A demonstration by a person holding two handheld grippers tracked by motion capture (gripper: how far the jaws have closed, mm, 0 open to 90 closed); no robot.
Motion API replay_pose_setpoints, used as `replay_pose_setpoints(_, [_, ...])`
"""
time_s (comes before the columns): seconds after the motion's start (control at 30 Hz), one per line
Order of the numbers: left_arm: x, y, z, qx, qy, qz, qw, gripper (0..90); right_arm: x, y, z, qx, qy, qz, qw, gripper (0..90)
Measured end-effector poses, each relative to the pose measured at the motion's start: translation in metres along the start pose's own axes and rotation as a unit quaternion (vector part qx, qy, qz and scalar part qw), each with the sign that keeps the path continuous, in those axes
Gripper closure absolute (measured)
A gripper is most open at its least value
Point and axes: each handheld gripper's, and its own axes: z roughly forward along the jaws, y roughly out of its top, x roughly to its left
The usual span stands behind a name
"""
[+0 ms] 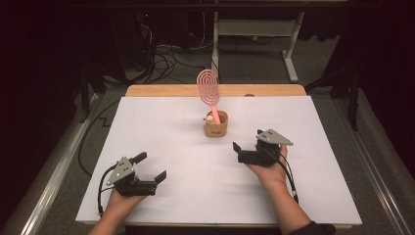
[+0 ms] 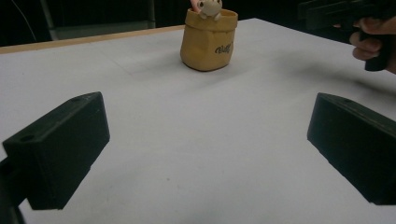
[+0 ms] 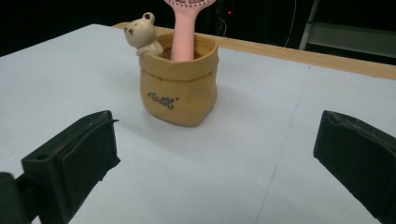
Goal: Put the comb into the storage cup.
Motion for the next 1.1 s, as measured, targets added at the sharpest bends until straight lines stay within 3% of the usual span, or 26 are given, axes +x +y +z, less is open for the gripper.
replay_pose_setpoints(0.37, [0.002, 0.000, -0.004, -0.006, 0.006, -0.008, 0.9999, 0.0, -0.010, -0.025, -0.054, -0.013, -0.006, -0.006, 0.9999, 0.1])
replay_pose_setpoints(0.77, [0.008, 0.000, -0.010, -0.012, 0.020, -0.031, 0.9993, 0.0, -0.033, -0.058, -0.115, -0.048, -0.017, 0.010, 0.9986, 0.1])
replay_pose_setpoints(0.9, [0.007, 0.000, -0.009, -0.012, 0.018, -0.029, 0.9993, 0.0, -0.037, -0.060, -0.116, -0.055, -0.013, 0.014, 0.9983, 0.1])
replay_pose_setpoints(1.1, [0.007, -0.001, -0.009, -0.011, 0.016, -0.026, 0.9995, 0.0, -0.034, -0.063, -0.103, -0.032, -0.008, 0.006, 0.9994, 0.1])
